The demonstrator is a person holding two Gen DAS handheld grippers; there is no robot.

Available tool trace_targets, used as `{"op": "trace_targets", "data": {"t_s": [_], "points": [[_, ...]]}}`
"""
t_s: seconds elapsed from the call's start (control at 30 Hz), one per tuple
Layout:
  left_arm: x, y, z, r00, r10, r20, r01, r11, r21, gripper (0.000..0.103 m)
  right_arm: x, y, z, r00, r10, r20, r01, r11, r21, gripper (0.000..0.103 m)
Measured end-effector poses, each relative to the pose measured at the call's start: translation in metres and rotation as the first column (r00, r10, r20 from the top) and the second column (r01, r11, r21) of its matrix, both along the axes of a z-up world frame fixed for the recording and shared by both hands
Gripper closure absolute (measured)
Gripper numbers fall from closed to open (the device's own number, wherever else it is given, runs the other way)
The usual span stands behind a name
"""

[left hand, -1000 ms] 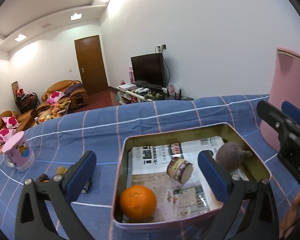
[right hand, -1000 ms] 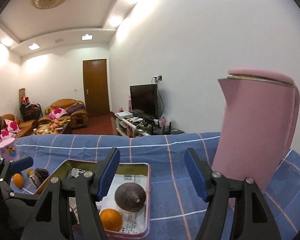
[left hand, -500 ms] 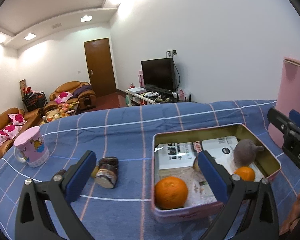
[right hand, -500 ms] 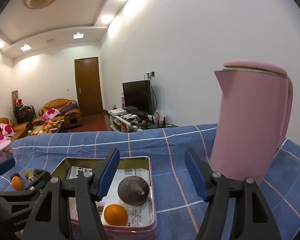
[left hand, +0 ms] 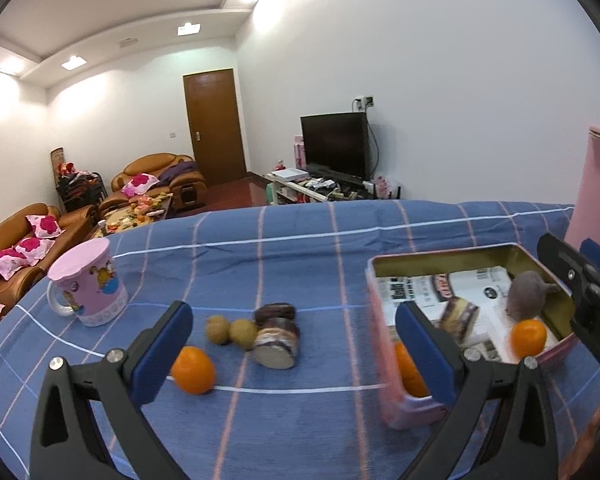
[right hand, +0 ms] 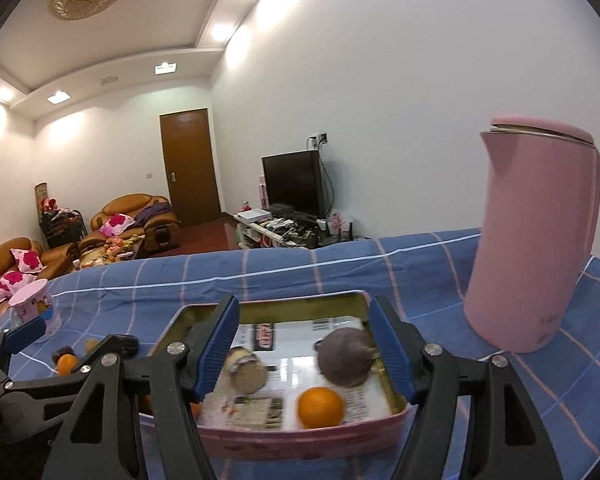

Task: Organize fruits
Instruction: 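Move both tools back toward the snacks and orange on the cloth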

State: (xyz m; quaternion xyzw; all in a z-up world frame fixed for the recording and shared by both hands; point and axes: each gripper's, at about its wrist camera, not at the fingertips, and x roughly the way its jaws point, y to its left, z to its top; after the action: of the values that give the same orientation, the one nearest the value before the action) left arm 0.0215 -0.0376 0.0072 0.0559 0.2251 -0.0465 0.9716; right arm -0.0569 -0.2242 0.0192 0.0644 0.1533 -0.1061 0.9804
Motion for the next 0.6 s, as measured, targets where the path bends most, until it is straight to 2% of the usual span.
{"op": "trace_targets", "data": {"t_s": [0.33, 0.6], "points": [[0.01, 0.042, -0.002, 0.999, 0.043, -0.017, -0.043, 0.999, -0.025, 0.0, 0.01, 0.042, -0.003, 0.999, 0.047, -0.012, -0.046, 0.998, 0.035, 0.034], [0.024, 0.084, -0.006, 0.994, 0.094, -0.049, -0.095, 0.995, -0.036, 0.0, 0.02, 0.074, -0.004, 0.997, 0.075, -0.012, -0.074, 0.997, 0.027, 0.034]]}}
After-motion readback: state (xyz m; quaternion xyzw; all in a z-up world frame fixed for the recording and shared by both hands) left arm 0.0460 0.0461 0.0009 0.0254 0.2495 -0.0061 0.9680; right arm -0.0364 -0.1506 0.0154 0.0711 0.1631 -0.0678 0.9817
